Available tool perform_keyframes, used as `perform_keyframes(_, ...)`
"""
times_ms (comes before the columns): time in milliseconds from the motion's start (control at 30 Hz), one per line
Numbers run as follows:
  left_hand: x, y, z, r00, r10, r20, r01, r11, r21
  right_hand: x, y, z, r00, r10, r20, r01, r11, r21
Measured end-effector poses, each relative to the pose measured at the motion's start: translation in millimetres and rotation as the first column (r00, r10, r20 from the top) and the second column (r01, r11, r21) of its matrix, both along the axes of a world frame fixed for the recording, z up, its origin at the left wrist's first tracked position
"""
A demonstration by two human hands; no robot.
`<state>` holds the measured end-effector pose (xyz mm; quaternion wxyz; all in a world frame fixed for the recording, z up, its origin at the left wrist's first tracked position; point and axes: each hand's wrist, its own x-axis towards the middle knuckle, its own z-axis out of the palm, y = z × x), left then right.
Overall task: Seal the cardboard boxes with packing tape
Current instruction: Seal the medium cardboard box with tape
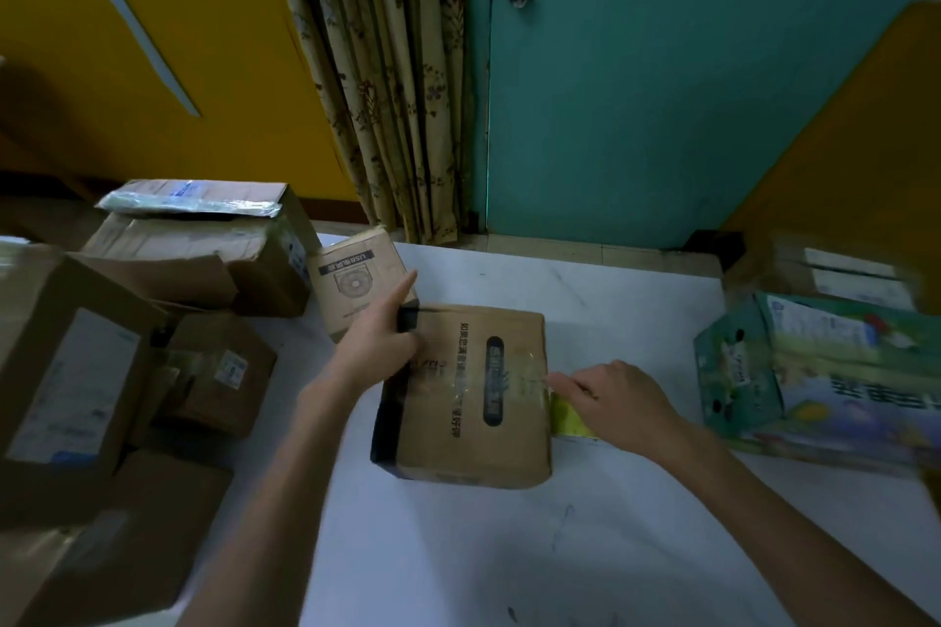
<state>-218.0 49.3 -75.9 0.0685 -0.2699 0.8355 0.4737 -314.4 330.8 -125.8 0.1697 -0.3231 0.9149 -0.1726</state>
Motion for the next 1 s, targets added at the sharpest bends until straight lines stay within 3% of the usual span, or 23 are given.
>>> perform_keyframes(33,-7,18,6,0.999,-0.039,0.022,0.045,0.941,-0.334,1,2,-1,1.0,0.002,-0.023,-0.002,1.0,0.007)
perform_keyframes(67,-13,43,11,0.997,-0.077,0.02,0.076,0.838,-0.54,3,4,-2,0.999,-0.006,-0.039,0.006,1.0,0.017)
perform_keyframes(100,-19,69,13,0.993,-0.121,0.004,0.098,0.788,-0.608,5,5,-4,0.998,-0.017,-0.052,0.018,1.0,0.011)
perform_keyframes(233,-33,134,-15,0.949,-0.276,0.154,0.312,0.741,-0.594,12,8,-1,0.993,-0.084,-0.087,0.08,0.996,-0.039)
perform_keyframes(333,-31,127,-34,0.936,-0.275,0.218,0.349,0.666,-0.659,16,9,1,0.958,-0.126,-0.256,0.099,0.988,-0.115)
perform_keyframes(433,-26,123,-38,0.934,-0.302,0.19,0.347,0.653,-0.673,21,9,-1,0.952,-0.088,-0.292,0.095,0.995,0.009)
perform_keyframes(533,-24,122,-39,0.931,-0.307,0.197,0.356,0.646,-0.676,18,15,-8,0.963,0.017,-0.267,0.046,0.972,0.229)
perform_keyframes(633,-24,122,-39,0.93,-0.311,0.197,0.358,0.638,-0.682,14,18,-20,0.965,0.026,-0.259,0.039,0.969,0.243)
perform_keyframes(700,-25,120,-39,0.929,-0.317,0.191,0.358,0.642,-0.678,14,17,-29,0.973,-0.004,-0.229,0.039,0.988,0.15)
perform_keyframes(867,-25,113,-43,0.92,-0.354,0.169,0.37,0.639,-0.675,19,15,-40,0.968,-0.25,0.025,0.251,0.967,-0.043)
perform_keyframes(1000,-27,110,-43,0.908,-0.374,0.191,0.398,0.62,-0.676,32,47,-36,0.965,-0.255,-0.057,0.241,0.953,-0.183)
